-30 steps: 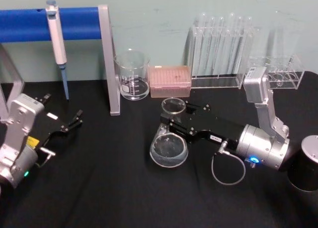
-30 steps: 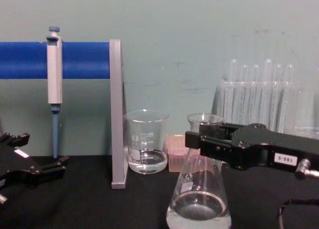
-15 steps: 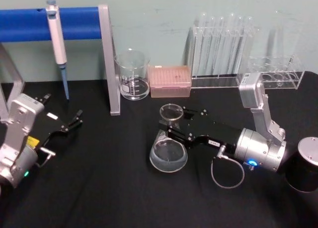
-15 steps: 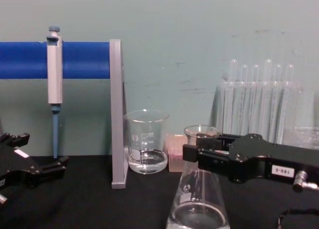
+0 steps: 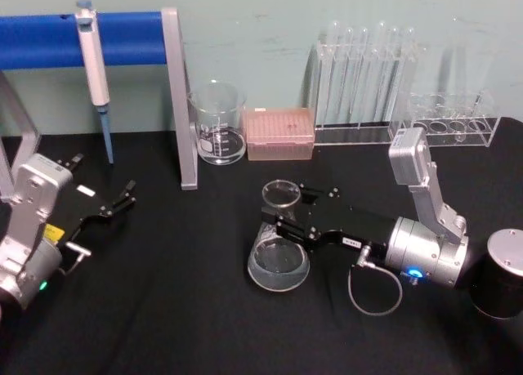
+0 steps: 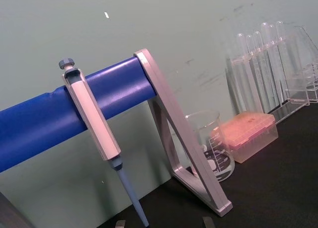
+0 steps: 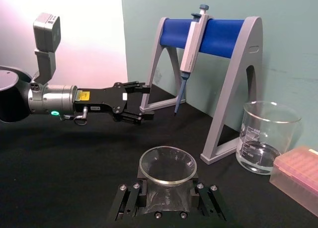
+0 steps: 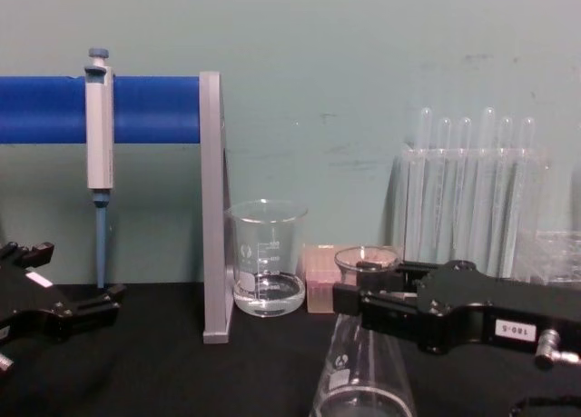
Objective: Grasp the erlenmeyer flask with one hand, shake it three times, then place it back.
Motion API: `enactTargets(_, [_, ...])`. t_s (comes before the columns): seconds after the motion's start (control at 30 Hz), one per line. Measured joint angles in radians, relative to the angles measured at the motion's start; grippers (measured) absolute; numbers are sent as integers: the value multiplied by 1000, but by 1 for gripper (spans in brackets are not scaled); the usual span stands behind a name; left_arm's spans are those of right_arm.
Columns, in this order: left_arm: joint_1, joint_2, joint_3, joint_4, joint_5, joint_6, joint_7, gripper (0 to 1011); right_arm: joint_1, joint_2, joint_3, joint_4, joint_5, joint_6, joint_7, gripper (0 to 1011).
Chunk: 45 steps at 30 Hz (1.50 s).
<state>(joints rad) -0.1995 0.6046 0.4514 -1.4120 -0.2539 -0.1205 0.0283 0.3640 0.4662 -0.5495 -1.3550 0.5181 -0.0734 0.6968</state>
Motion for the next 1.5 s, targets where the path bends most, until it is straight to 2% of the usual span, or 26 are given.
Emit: enactTargets(1.5, [0, 0, 0, 0, 0, 0, 0, 1001, 12, -14, -11, 48, -2, 7, 10, 449])
